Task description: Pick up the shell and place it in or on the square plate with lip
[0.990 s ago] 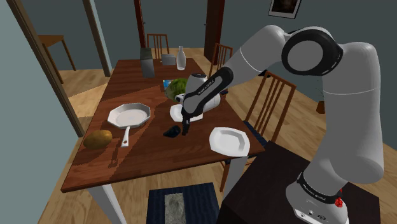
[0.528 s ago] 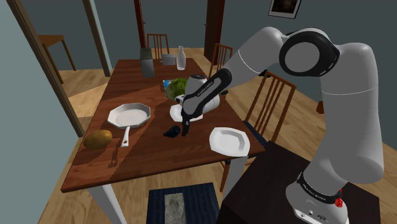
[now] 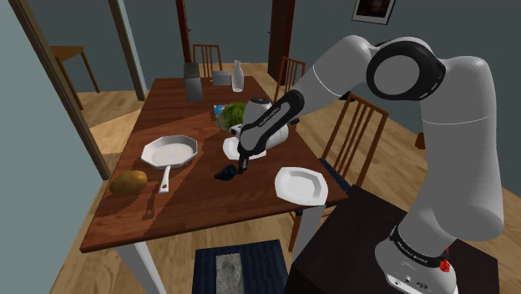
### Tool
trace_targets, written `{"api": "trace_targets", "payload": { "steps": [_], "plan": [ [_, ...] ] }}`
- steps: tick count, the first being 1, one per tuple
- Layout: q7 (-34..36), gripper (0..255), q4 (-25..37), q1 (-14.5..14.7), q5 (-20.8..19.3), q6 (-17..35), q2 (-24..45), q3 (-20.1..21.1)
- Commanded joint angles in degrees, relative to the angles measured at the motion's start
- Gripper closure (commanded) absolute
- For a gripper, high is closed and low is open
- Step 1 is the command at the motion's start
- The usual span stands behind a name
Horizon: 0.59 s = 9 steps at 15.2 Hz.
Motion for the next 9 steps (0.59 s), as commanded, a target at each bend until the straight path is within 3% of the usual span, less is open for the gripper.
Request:
{"api": "trace_targets", "payload": {
  "steps": [1, 3, 4, 7, 8, 9],
  "plan": [
    [0.0, 255, 0.0, 0.0, 0.0, 0.0, 0.0, 0.0],
    [0.0, 255, 0.0, 0.0, 0.0, 0.0, 0.0, 0.0],
    [0.0, 0, 0.0, 0.0, 0.0, 0.0, 0.0, 0.0],
    [-9.88, 0, 26.72, -5.82, -1.24, -29.88, 12.0, 3.83],
    [-12.08, 0, 39.04, -6.59, -2.14, -40.79, 18.56, 4.69],
    [-13.82, 0, 55.33, -6.83, -3.23, -53.24, 27.52, 5.57]
  ]
}}
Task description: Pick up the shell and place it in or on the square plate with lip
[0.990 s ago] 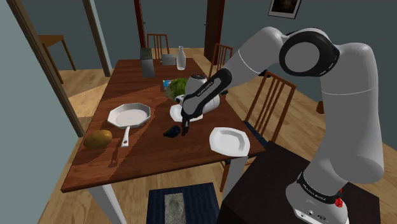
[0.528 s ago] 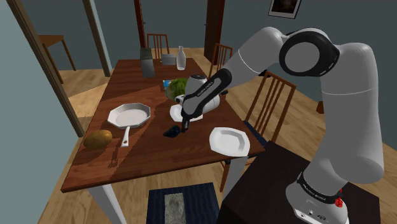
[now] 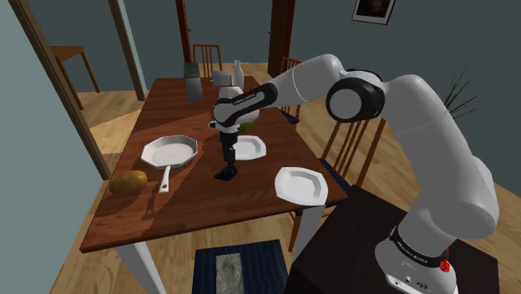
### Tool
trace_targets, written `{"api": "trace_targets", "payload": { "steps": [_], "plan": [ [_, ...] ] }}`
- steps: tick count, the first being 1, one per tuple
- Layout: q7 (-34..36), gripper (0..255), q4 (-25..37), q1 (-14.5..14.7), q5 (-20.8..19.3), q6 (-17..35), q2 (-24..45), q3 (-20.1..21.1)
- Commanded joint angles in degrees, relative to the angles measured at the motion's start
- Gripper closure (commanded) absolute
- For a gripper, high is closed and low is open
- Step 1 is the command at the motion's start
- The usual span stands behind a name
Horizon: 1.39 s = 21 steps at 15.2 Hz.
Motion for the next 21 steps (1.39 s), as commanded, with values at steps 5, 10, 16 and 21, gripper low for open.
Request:
{"api": "trace_targets", "payload": {
  "steps": [5, 10, 16, 21],
  "plan": [
    [-3.66, 0, 34.08, 0.02, -1.81, -26.01, 19.86, 1.69],
    [-4.0, 0, 28.53, 0.12, -1.64, -22.07, 18.23, 1.7],
    [-4.0, 0, 28.56, 0.12, -1.64, -22.09, 18.24, 1.7],
    [-4.0, 255, 28.53, 0.12, -1.64, -22.08, 18.23, 1.7]
  ]
}}
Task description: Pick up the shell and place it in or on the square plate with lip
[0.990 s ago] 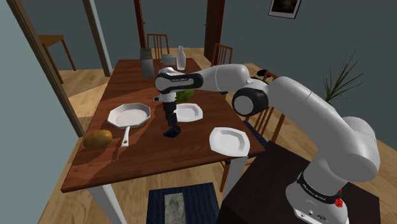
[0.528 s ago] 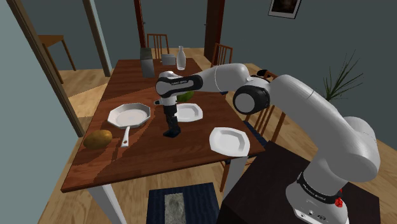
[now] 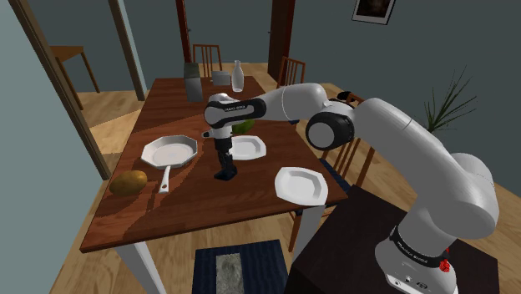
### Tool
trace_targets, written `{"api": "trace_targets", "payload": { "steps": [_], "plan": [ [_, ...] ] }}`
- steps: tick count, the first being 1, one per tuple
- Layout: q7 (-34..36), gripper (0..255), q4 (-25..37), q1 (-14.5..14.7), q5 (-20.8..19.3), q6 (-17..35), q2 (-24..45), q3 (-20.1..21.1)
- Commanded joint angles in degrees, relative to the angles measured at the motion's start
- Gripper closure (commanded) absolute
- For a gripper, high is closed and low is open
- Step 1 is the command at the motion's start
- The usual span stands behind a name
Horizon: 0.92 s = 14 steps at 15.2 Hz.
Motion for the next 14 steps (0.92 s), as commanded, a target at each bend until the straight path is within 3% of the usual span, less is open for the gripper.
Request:
{"api": "trace_targets", "payload": {
  "steps": [1, 14],
  "plan": [
    [0.0, 255, 0.0, 0.0, -0.01, 0.01, 0.02, -0.01],
    [0.67, 255, -0.47, -0.16, 0.1, -3.1, -3.64, 0.12]
  ]
}}
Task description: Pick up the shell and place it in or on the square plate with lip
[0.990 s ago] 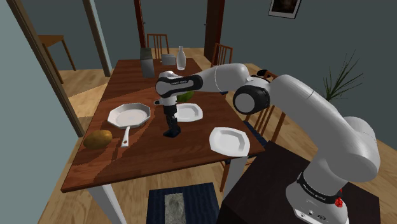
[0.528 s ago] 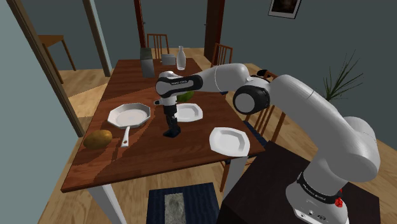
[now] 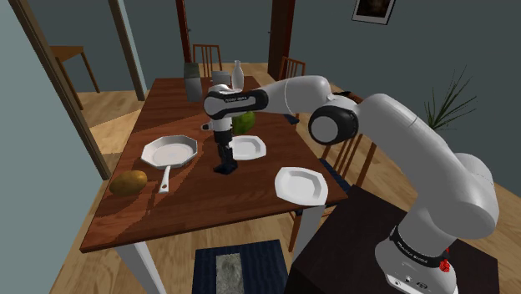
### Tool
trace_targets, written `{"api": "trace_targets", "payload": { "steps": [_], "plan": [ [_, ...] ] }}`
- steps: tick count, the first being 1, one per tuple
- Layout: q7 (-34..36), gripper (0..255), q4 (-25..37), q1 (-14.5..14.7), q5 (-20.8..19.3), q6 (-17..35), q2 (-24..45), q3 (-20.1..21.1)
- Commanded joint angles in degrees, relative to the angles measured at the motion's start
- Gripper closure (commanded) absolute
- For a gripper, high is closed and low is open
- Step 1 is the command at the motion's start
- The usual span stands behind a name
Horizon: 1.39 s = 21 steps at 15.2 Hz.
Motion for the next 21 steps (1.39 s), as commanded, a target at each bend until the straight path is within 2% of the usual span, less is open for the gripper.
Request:
{"api": "trace_targets", "payload": {
  "steps": [1, 10, 12, 14, 17, 21],
  "plan": [
    [0.25, 255, 0.42, 0.01, 0.02, -1.04, -0.65, 0.05],
    [1.17, 255, 2.77, -0.06, 0.09, -5.67, -3.02, 0.22],
    [-0.8, 255, -12.84, -1.52, 0.49, 0.82, -11.85, 0.04],
    [-2.51, 255, -23.51, -2.75, 0.81, 5.03, -18.01, -0.13],
    [-4.95, 255, -35.95, -4.41, 1.2, 9.68, -25.4, -0.46],
    [-8.2, 255, -49.28, -6.47, 1.58, 14.27, -33.61, -1.07]
  ]
}}
